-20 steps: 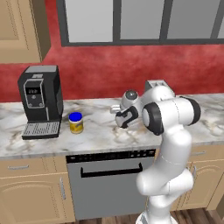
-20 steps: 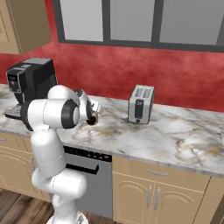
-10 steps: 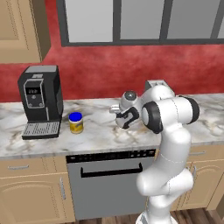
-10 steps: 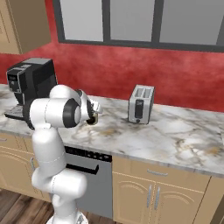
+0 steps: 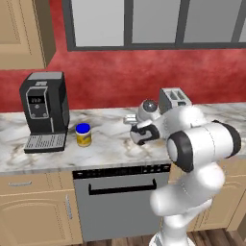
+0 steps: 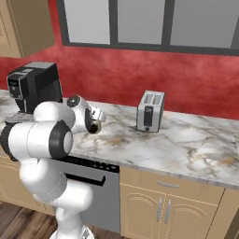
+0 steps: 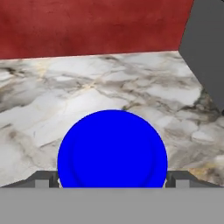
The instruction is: Place the mayonnaise and mayonnaise from the counter to the top shelf of the fridge. If the existing items in the fridge are on the top shelf, move them to other shelves.
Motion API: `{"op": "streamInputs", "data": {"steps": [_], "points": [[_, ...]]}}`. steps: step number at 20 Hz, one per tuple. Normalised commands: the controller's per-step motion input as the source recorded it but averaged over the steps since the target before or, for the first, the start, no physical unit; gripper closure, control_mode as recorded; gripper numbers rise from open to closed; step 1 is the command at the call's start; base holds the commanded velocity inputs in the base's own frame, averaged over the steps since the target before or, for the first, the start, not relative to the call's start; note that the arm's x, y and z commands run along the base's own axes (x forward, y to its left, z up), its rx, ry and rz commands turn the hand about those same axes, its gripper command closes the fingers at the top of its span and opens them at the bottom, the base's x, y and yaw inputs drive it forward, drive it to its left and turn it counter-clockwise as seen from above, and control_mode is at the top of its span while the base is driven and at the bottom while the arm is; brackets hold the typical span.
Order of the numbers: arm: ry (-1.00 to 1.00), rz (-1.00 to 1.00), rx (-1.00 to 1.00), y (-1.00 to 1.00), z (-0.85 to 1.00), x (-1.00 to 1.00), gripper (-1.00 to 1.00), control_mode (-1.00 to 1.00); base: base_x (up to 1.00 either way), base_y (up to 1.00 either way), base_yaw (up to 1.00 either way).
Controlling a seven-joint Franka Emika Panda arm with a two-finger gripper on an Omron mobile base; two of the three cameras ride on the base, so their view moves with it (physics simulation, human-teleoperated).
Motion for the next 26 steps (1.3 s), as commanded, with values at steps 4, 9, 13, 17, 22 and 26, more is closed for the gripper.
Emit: {"op": "streamInputs", "data": {"steps": [4,9,13,17,22,26], "points": [[0.0,-0.01,0.05,-0.48,1.0,-1.0,1.0,-1.0,0.0,0.0,0.0],[0.0,-0.01,0.05,-0.54,1.0,-1.0,1.0,-1.0,0.0,0.0,0.0],[0.0,-0.02,0.01,-0.48,1.0,-1.0,1.0,-1.0,0.0,0.0,0.0],[0.0,-0.02,0.0,-0.36,1.0,-1.0,1.0,-1.0,0.0,0.0,0.0],[-0.01,-0.04,-0.01,-0.22,1.0,-1.0,1.0,-1.0,0.0,0.0,0.0],[-0.11,-0.04,-0.01,0.0,1.0,-1.0,1.0,-1.0,0.0,0.0,0.0]]}}
